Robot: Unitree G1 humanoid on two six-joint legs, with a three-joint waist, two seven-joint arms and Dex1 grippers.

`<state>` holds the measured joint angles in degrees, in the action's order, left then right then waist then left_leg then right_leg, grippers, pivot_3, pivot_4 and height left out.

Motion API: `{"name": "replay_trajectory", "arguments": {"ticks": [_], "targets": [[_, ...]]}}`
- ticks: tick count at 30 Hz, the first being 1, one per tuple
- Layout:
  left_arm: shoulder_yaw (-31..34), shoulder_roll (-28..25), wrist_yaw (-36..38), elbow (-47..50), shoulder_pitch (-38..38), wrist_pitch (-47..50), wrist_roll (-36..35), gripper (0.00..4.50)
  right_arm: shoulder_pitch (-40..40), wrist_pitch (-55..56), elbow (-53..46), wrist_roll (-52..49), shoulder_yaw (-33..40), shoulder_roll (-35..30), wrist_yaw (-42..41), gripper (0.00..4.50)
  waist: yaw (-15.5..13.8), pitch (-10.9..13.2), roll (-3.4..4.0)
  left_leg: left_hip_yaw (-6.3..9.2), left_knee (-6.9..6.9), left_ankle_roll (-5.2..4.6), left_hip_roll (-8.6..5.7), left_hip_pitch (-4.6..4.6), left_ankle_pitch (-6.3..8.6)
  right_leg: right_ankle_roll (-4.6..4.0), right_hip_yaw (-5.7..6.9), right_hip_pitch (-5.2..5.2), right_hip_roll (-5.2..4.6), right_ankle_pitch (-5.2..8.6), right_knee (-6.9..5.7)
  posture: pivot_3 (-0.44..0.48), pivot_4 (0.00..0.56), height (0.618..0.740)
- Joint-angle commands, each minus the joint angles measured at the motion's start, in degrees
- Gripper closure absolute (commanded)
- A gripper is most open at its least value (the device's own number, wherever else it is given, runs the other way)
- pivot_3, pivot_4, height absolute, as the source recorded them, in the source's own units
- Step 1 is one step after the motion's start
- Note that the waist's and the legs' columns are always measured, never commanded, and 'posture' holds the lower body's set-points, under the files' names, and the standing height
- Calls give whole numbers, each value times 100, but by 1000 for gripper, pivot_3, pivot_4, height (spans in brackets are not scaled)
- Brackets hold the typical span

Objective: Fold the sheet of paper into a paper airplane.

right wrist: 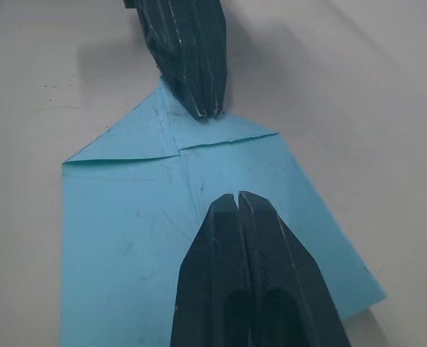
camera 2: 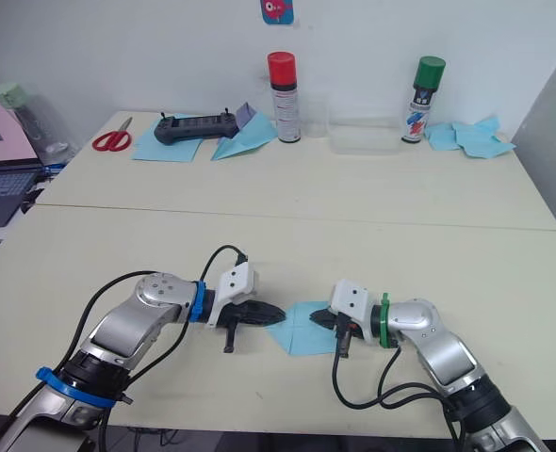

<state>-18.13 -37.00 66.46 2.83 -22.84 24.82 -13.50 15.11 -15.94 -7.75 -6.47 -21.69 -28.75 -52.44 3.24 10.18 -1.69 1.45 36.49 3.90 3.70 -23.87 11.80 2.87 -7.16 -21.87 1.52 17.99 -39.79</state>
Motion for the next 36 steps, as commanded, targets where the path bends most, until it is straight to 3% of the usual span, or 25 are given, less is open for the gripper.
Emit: {"name": "replay_trajectory", "arguments": {"ticks": [1,6,12,23,26,28,31,36], "targets": [[-22,110,-123,425,66,119,-34,4500,-54,-40,153,175,-121,-63,-46,4457,-1,0,0,0,-2,0,0,0,0,0,-1,0,0,0,0,0,150,740],[-161,10,-143,528,409,88,133,4500,-63,-104,141,152,-75,-81,-52,4457,-1,-1,-1,1,-13,0,0,2,0,-2,0,-2,0,2,3,0,150,740],[-26,-488,-220,326,794,-157,351,4500,-105,-109,122,151,-54,-104,-53,4457,1,-6,0,0,-24,0,1,10,0,-6,-1,2,0,4,9,0,150,740],[1031,-1016,-284,578,1286,258,-316,4500,-160,-128,61,91,-34,-90,-81,4457,12,-8,1,-1,-42,0,4,19,0,-20,2,2,-1,12,14,0,150,740],[1457,-993,-302,872,1335,212,-622,4500,-184,-216,-104,-351,184,145,-86,4457,10,-5,-3,-1,-43,0,4,15,0,-20,3,-3,-1,12,13,0,150,740],[1764,-1001,-314,1070,1326,314,-855,3975,-177,-505,-403,-930,461,264,-222,4500,6,3,-5,1,-43,0,6,2,0,-21,7,-14,0,12,11,0,150,740],[2131,-1210,-113,1410,1377,573,-1267,3196,-99,-1081,-821,-1583,793,170,-419,3913,4,15,-4,-1,-43,1,5,-17,0,-20,4,-30,-1,12,8,0,150,740],[2438,-1604,182,1927,1569,863,-1752,1651,131,-1799,-996,-2237,1305,-74,-425,2225,5,16,-3,-1,-53,1,5,-21,1,-19,6,-33,-3,13,22,0,150,740]]}}
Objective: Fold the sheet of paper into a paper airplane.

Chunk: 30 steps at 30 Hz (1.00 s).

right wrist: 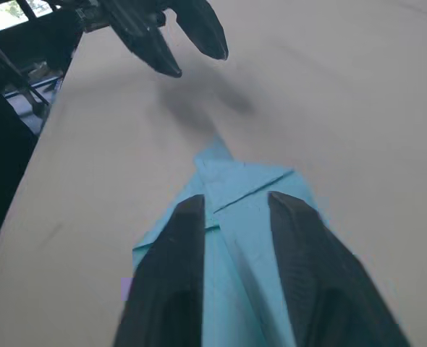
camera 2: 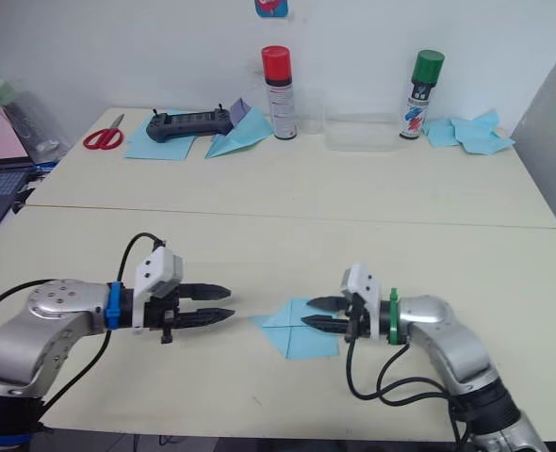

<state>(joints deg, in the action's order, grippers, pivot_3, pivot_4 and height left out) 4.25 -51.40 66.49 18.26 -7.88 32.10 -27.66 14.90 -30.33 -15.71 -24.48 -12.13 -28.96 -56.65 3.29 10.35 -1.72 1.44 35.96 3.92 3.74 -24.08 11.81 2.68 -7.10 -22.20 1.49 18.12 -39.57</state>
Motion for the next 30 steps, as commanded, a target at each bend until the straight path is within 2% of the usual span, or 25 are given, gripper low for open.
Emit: {"name": "replay_trajectory", "arguments": {"ticks": [1,5,6,10,20,23,30], "targets": [[224,-201,191,432,81,174,-391,1311,192,-454,-183,-512,416,-62,31,1849,0,0,0,1,-2,0,0,0,0,-1,2,0,0,0,2,0,150,740],[223,-295,241,547,55,270,-528,45,343,-718,121,-575,520,-99,101,444,1,2,1,2,-2,0,1,-1,0,-2,4,-1,1,1,3,0,150,740],[189,-280,221,560,19,285,-545,0,396,-838,283,-603,513,-89,81,132,2,2,1,1,-2,0,0,-1,0,-2,3,-1,0,1,4,0,150,740],[-7,-263,96,620,24,174,-342,0,454,-1221,512,-643,393,11,148,132,1,2,1,-2,-1,0,0,-1,0,-1,0,-1,0,0,5,0,150,740],[17,-309,121,715,27,276,-444,0,514,-1478,686,-640,283,202,242,132,1,3,2,-1,-2,0,0,-8,0,-2,2,-7,1,1,5,0,150,740],[-25,-308,98,740,33,268,-401,0,511,-1572,652,-753,338,253,187,753,1,3,2,-1,-1,0,0,-8,0,-1,2,-6,1,0,5,0,150,740],[-79,-320,69,739,23,232,-369,0,458,-1630,584,-744,293,208,169,3323,1,3,3,0,-1,0,0,-8,0,-1,3,-6,1,0,5,0,150,740]]}}
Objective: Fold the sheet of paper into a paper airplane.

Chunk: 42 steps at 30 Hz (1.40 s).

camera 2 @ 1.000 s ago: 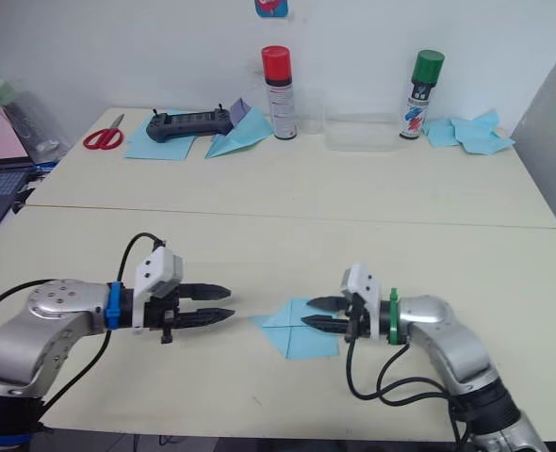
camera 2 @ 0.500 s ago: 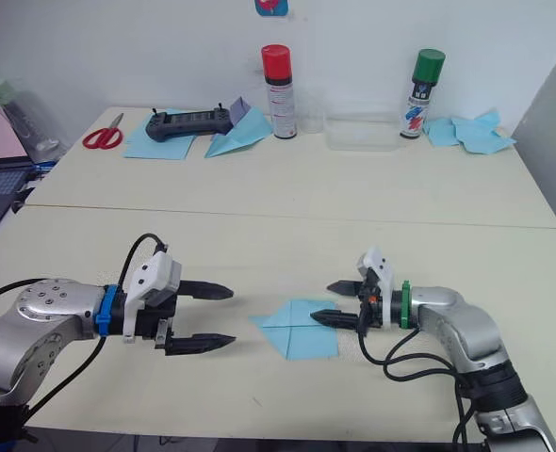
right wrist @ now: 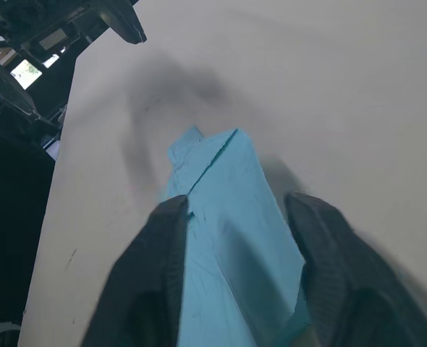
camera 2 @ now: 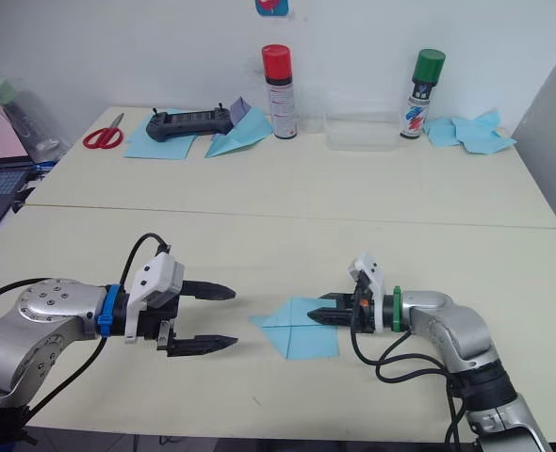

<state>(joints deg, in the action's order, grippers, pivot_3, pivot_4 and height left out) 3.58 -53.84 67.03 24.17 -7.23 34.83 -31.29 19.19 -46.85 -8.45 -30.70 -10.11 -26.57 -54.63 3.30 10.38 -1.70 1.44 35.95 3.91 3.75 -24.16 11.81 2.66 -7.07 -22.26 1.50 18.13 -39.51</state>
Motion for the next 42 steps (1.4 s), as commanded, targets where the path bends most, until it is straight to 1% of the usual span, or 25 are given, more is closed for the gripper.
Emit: {"name": "replay_trajectory", "arguments": {"ticks": [1,3,26,30,32,35,36,37,39,40,42], "targets": [[-26,-81,15,135,-50,-54,9,0,23,31,-139,-113,90,-28,-28,3711,0,0,0,0,0,0,0,0,0,0,0,0,0,0,0,0,150,740],[-39,-82,10,121,-61,-63,18,0,14,30,-143,-114,89,-26,-26,4479,0,0,0,0,0,0,0,0,0,0,0,0,0,0,0,0,150,740],[-98,-78,47,111,-99,-28,-39,0,-78,101,-432,-193,131,19,-21,4479,0,0,0,0,1,0,0,0,0,0,0,1,0,0,-1,0,150,740],[262,-237,102,-81,-158,301,-336,0,252,485,-522,-202,445,85,23,4479,1,1,1,0,1,0,0,0,0,0,0,0,0,0,-2,0,150,740],[591,-430,227,-259,-140,533,-567,0,446,1111,-622,107,447,45,-1,4479,18,4,2,-1,3,0,0,0,0,1,-1,-1,0,-1,-7,0,150,740],[1036,-750,454,-420,108,704,-751,0,613,3059,-468,1272,-18,-112,-154,4479,26,6,4,2,3,0,1,3,0,0,4,-5,2,0,-14,0,150,740],[1128,-833,521,-405,229,717,-773,0,652,3571,-340,1555,-122,-67,-86,4479,30,6,4,2,2,0,3,4,0,-1,6,-5,2,2,-13,0,150,740],[1200,-891,577,-354,376,703,-778,0,714,4339,-104,2084,-305,-59,114,4479,35,6,4,0,-2,0,3,4,0,-3,6,-5,2,2,-10,0,150,740],[1261,-901,578,-205,569,700,-814,0,782,5925,397,3118,-759,-125,379,4479,36,7,6,-2,-4,1,3,3,1,-3,5,-5,0,3,-7,0,150,740],[1261,-880,544,-154,605,699,-826,0,788,6464,608,3445,-920,-119,484,4479,35,7,5,-4,-5,2,2,3,1,-3,5,-6,-1,2,-6,0,150,740],[1204,-771,373,-47,571,748,-878,0,708,7033,918,3844,-1287,-92,506,4479,13,8,5,-3,-4,2,3,1,2,-5,7,-6,-2,1,-6,0,150,740]]}}
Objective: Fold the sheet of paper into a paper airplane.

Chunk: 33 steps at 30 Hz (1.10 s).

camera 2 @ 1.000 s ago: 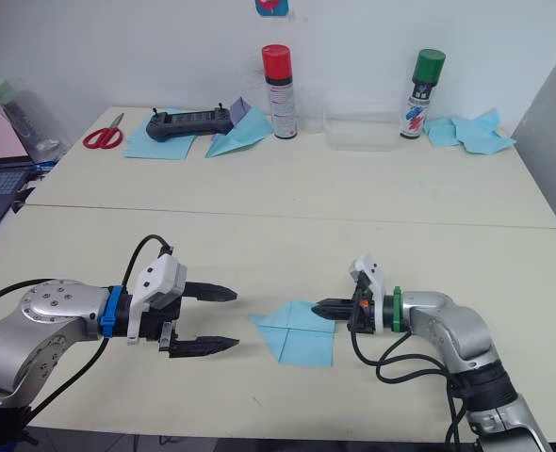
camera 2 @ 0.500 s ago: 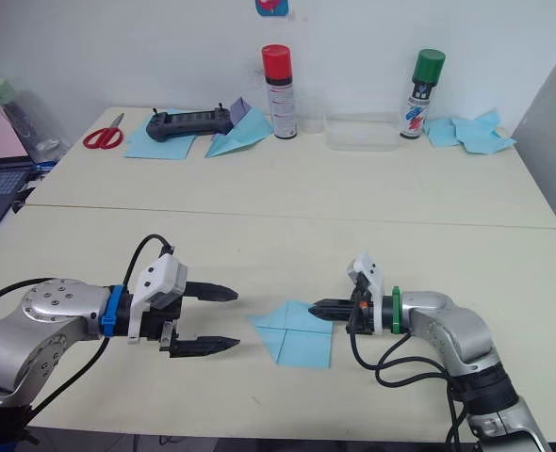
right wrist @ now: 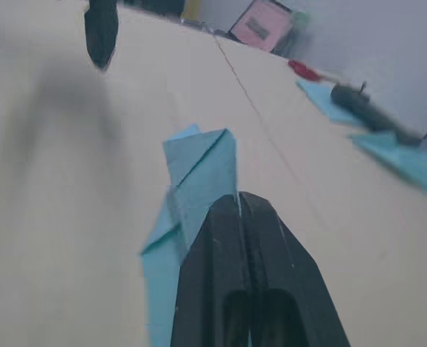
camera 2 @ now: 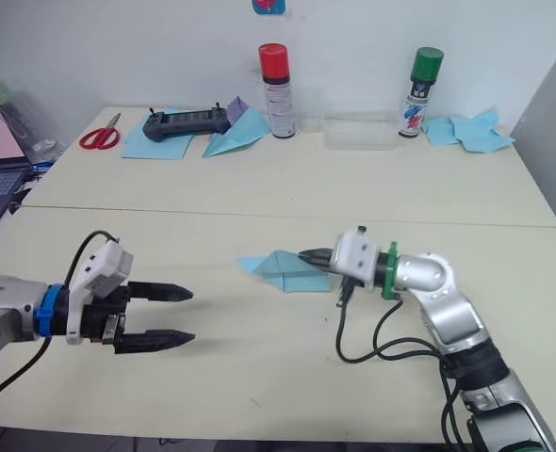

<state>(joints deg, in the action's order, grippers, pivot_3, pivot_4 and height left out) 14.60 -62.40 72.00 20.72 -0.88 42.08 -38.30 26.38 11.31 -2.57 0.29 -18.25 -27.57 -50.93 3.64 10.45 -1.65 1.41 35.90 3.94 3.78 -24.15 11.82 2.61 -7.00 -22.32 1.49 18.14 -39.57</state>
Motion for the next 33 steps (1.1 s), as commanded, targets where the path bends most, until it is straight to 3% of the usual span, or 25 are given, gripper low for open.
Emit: {"name": "replay_trajectory", "arguments": {"ticks": [1,3,6,16,20,23,26,29,33], "targets": [[74,124,-187,354,-66,43,-193,0,-79,1323,450,767,-568,29,99,4479,-40,0,0,1,0,0,-1,0,0,-2,0,0,0,-1,-1,0,150,740],[49,161,-238,476,2,56,-210,0,-279,1107,463,411,-625,73,-125,4479,-53,0,0,1,3,0,-1,0,0,-9,-1,2,0,-5,-4,0,150,740],[88,146,-239,559,149,31,-205,0,-398,892,174,94,-499,-80,-370,3876,-49,1,1,0,8,1,-3,2,-1,-22,-5,5,-2,-13,-13,0,150,740],[-50,224,-303,510,191,-74,-156,0,-1141,-1527,-1866,-1856,-207,-976,-1423,309,-51,3,5,3,13,1,1,25,-2,-11,-5,13,3,7,-39,0,150,740],[-119,201,-268,374,101,-152,-69,0,-1035,-2330,-2242,-2657,135,-1256,-1674,309,-51,3,4,2,15,1,0,24,-1,-9,-6,14,1,7,-38,0,150,740],[-229,245,-310,317,19,-211,13,0,-727,-2645,-1973,-2744,346,-1005,-1327,309,-37,3,2,3,15,1,1,25,-2,-9,-4,13,2,8,-38,0,150,740],[-401,374,-464,323,-88,-255,106,0,-416,-2653,-1161,-2181,381,-702,-790,1200,-24,3,2,1,15,0,1,28,-2,-7,-6,12,4,7,-39,0,150,740],[-492,529,-662,295,-115,-323,237,0,-311,-2913,-493,-2010,519,-584,-489,2383,-51,3,0,-1,15,1,-1,22,-1,-10,-7,10,2,5,-35,0,150,740],[-436,652,-799,391,-57,-269,150,0,-447,-3215,-353,-1944,443,-714,-657,3898,-59,4,2,0,10,0,-8,10,-1,-23,-5,3,-6,-2,-35,0,150,740]]}}
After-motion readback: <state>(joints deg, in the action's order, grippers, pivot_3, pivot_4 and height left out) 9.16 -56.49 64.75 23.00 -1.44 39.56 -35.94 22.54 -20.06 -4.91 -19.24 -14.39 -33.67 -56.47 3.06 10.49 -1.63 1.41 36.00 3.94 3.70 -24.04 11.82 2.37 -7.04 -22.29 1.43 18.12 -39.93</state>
